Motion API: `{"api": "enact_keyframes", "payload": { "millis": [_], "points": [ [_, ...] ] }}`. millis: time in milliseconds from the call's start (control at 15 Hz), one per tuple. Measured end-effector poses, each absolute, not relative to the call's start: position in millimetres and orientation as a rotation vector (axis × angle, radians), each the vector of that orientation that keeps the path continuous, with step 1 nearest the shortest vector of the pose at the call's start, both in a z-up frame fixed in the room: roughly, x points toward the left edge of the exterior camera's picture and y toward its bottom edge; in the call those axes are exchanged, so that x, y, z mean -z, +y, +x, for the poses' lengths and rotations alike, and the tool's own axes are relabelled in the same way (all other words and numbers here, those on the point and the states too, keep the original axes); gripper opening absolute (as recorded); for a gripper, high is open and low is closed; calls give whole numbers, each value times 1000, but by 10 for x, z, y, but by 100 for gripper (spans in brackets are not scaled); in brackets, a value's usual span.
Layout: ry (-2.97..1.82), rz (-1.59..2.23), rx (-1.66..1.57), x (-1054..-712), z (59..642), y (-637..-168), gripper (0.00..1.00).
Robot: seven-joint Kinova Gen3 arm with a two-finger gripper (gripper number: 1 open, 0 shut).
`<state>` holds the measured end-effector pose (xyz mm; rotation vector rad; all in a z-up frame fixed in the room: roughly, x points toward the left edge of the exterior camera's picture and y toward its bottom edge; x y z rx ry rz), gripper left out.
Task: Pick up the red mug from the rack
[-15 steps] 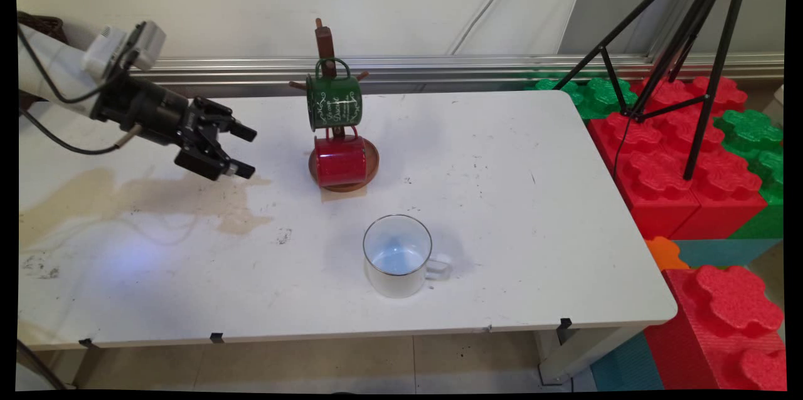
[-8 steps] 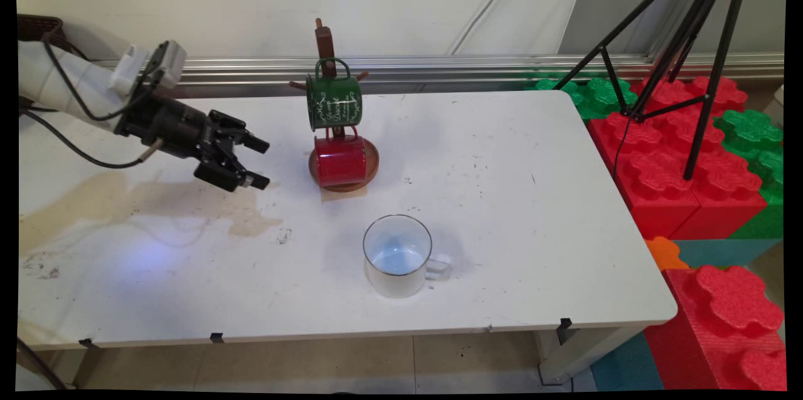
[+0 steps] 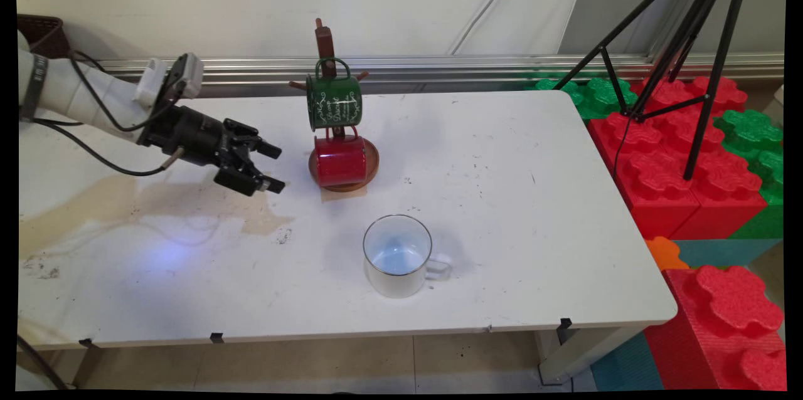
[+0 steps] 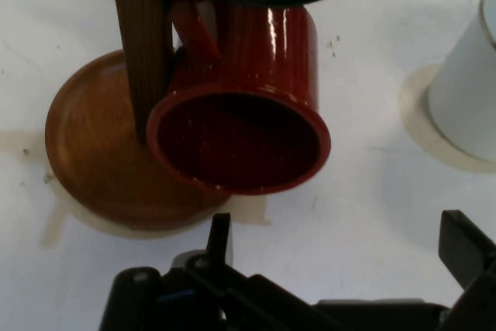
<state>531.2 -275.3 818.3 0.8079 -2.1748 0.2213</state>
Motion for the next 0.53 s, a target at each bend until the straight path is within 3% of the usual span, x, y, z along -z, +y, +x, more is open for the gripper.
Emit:
{"api": "enact_keyframes", "payload": {
  "millis": [533],
  "points": [
    [-2123,824,-246,-7993,5156,-2892,100]
  ]
}}
